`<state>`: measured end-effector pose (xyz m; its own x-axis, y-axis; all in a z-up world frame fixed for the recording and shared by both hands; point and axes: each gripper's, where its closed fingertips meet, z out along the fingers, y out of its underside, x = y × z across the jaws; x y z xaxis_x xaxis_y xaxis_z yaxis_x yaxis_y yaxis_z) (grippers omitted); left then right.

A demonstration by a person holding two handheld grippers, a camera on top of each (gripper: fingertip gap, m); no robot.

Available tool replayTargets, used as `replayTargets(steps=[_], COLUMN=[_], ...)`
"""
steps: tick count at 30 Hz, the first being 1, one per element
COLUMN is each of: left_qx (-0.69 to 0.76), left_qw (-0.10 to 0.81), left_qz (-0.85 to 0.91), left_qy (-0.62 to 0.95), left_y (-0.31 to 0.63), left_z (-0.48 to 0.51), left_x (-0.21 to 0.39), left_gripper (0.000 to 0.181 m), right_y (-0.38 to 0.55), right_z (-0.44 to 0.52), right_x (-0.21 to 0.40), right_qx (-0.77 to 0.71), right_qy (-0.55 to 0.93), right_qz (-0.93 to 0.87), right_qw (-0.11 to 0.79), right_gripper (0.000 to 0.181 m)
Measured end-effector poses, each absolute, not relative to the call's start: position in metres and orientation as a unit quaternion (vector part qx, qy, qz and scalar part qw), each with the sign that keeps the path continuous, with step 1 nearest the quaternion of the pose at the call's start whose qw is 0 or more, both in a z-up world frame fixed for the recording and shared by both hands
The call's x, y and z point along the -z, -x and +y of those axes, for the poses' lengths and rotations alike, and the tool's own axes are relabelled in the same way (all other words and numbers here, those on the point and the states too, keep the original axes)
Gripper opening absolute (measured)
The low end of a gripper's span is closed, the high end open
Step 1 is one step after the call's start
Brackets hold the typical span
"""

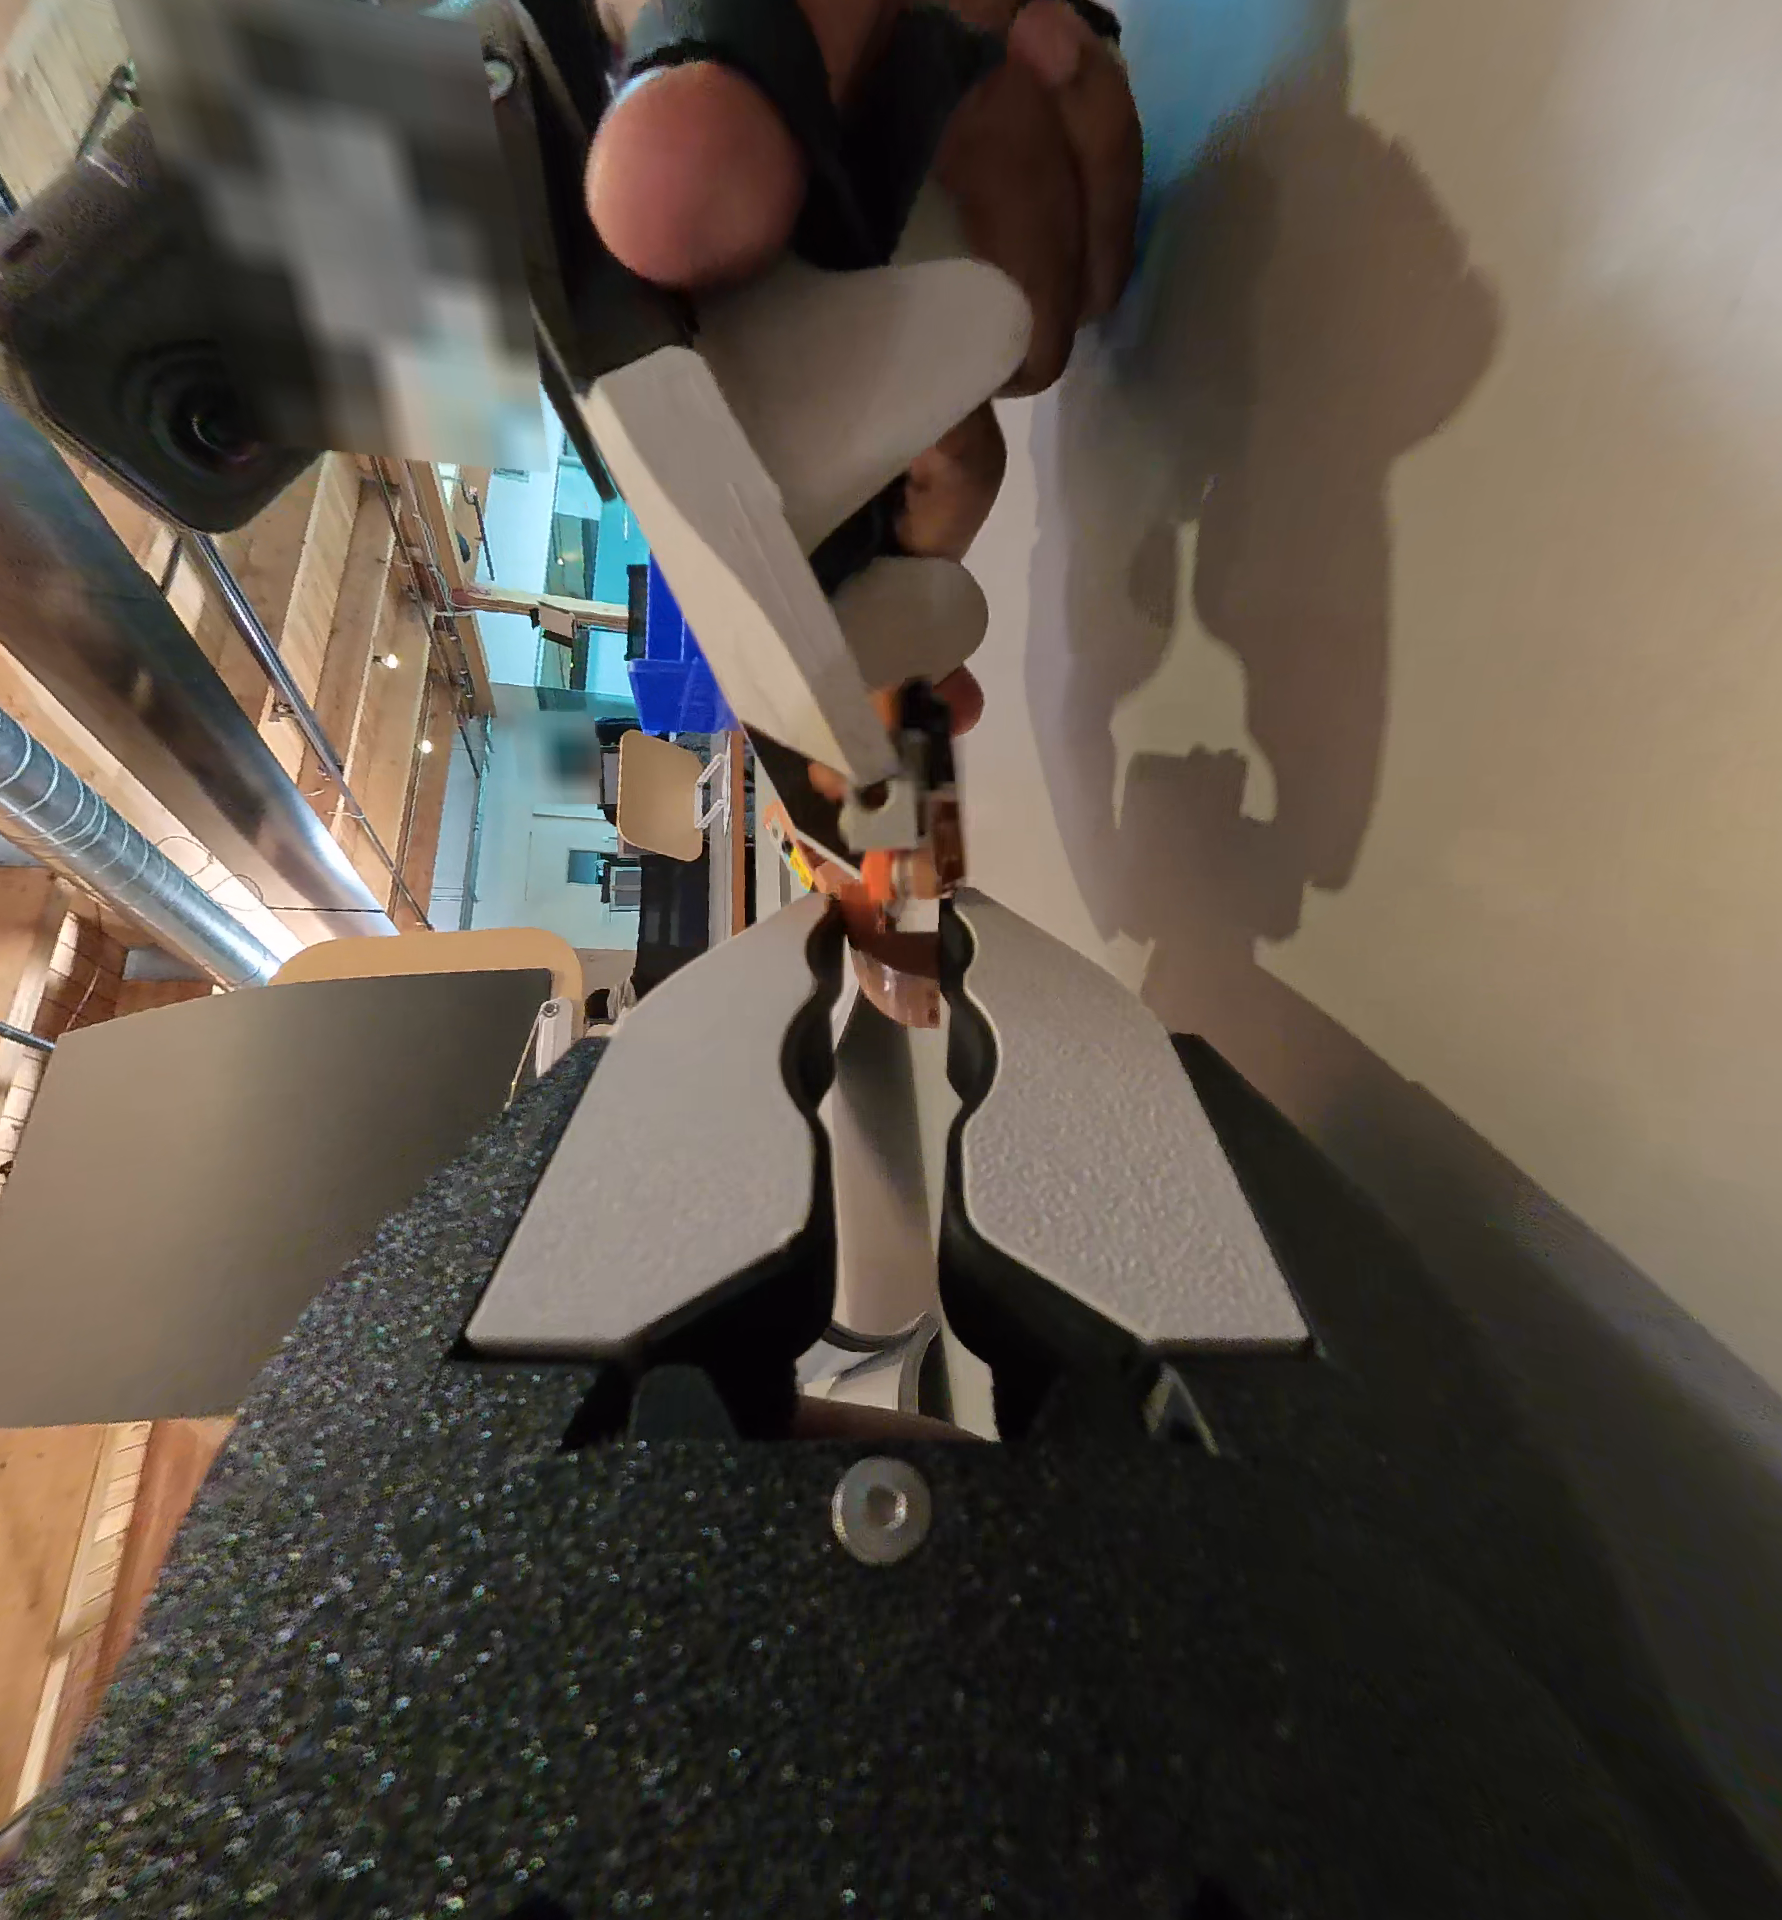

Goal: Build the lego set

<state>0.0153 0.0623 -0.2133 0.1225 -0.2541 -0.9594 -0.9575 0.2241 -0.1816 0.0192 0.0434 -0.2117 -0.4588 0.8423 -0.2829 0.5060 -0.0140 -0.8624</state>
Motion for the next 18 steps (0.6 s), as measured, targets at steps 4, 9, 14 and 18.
replayTargets(steps=[4,9,14,18], left_qx=[-0.309,-0.297,-0.280,-0.269], left_qw=[0.528,0.503,0.510,0.511], left_qz=[0.576,0.589,0.586,0.594], left_qy=[0.543,0.558,0.564,0.560], left_y=[-0.017,-0.017,-0.018,-0.021], left_z=[0.063,0.063,0.062,0.060], left_x=[0.220,0.233,0.231,0.233], left_gripper=[0.017,0.017,0.017,0.017], right_y=[-0.025,-0.042,-0.060,-0.053], right_z=[0.049,0.065,0.061,0.060], right_x=[0.218,0.225,0.247,0.261], right_qx=[-0.474,-0.412,-0.342,-0.290], right_qy=[0.474,0.471,0.511,0.523], right_qz=[-0.714,-0.742,-0.756,-0.765], right_qw=[0.202,0.240,0.226,0.239], right_gripper=[0.055,0.055,0.056,0.055])
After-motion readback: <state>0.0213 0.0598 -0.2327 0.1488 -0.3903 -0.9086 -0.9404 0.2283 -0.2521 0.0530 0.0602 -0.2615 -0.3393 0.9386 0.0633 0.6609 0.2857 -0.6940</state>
